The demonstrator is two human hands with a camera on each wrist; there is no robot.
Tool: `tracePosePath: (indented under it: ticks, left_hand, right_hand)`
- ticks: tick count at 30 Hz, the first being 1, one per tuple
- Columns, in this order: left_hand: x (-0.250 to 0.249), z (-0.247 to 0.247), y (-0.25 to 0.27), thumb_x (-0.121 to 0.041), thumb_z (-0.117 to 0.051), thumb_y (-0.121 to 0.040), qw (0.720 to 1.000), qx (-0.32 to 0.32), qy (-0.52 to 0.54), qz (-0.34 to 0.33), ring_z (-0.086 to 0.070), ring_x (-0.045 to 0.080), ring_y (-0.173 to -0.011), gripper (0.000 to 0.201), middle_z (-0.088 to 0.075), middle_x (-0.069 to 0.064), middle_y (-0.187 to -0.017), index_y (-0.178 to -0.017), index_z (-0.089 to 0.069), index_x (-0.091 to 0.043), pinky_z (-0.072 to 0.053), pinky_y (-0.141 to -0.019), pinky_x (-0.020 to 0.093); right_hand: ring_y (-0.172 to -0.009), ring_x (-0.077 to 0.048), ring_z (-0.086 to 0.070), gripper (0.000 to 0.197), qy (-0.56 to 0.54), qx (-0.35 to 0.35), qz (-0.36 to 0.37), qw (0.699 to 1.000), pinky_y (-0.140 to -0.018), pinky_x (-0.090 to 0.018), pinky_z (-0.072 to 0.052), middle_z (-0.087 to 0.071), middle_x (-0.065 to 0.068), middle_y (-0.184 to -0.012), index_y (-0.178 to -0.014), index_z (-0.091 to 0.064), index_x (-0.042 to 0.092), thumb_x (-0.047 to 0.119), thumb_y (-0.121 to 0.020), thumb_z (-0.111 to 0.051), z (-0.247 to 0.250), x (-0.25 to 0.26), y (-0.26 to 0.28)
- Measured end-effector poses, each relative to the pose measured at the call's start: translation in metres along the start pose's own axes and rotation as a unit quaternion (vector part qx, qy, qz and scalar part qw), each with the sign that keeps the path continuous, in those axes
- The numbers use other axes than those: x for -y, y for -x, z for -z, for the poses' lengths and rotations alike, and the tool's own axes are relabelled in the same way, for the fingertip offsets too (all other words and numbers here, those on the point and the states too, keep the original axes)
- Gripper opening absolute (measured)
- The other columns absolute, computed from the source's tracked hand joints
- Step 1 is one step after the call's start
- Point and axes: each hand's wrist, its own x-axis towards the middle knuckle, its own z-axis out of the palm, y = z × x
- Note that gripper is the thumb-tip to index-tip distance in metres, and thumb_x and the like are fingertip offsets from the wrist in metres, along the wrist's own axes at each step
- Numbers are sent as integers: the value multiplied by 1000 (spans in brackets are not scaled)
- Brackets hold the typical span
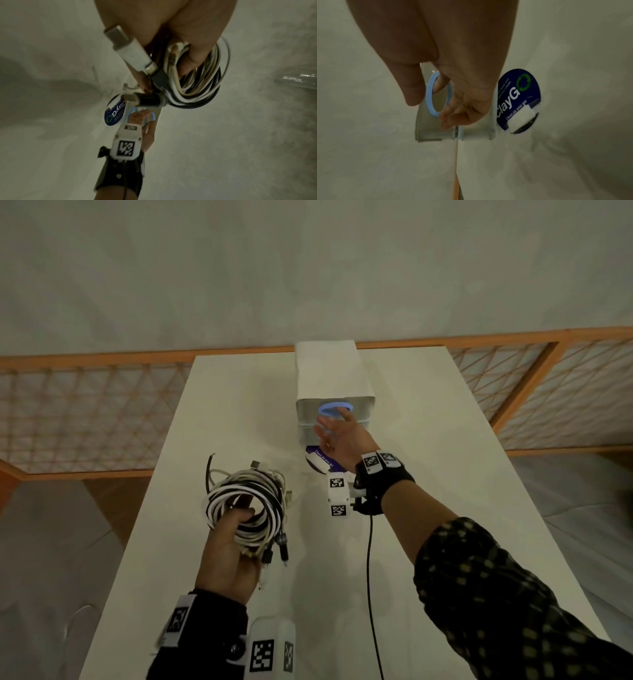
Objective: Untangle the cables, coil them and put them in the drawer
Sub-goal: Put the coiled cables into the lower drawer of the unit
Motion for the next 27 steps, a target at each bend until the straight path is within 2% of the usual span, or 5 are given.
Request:
tracePosePath:
  ticks: [3, 9, 16, 21, 27]
  left_hand:
    - [4, -7, -2, -6, -43, -87, 1000, -8, 24, 15, -63, 15, -62, 27, -69, 3, -73, -82, -68, -16, -45, -50, 26]
    - [26, -31, 2, -5, -43, -86, 997, 3, 23, 68, -59, 15, -48, 23, -64, 4, -64, -80, -64, -13, -40, -42, 20]
    - [53, -41, 17, -6, -46, -82, 996, 25, 8, 87, -58, 18, -56, 27, -66, 8, -70, -75, -71, -13, -37, -48, 25]
    - [62, -38, 24, -5, -45, -83, 996, 6, 8, 93, -59, 18, -56, 29, -67, 6, -66, -72, -71, -12, -39, -52, 27]
    - [61, -33, 24, -5, -48, -82, 996, -16, 4, 88, -64, 20, -62, 19, -69, 9, -75, -87, -66, -9, -43, -59, 30]
  right_hand:
    - [-93, -18, -60, 20, 19, 32, -20, 999, -70, -26, -44, -60, -1, -106, -100, -52, 26, 8, -92, -47, 7, -11, 30]
    - [-92, -16, -64, 29, 50, 14, -34, 998, -75, -29, -48, -63, -1, -111, -113, -49, 29, 12, -91, -53, 36, -54, 86]
    - [-68, -11, -61, 20, 74, 21, -30, 997, -59, -26, -49, -62, 3, -84, -109, -51, 22, 13, -91, -50, 59, -77, 139]
    - [-71, -15, -61, 27, 63, -95, -81, 990, -64, -27, -46, -63, -4, -87, -117, -54, 11, 10, -92, -46, 74, -100, 151]
    - [-62, -17, -57, 11, 10, -141, -141, 980, -60, -28, -44, -62, -6, -65, -84, -58, 7, 4, -88, -48, 69, -100, 140]
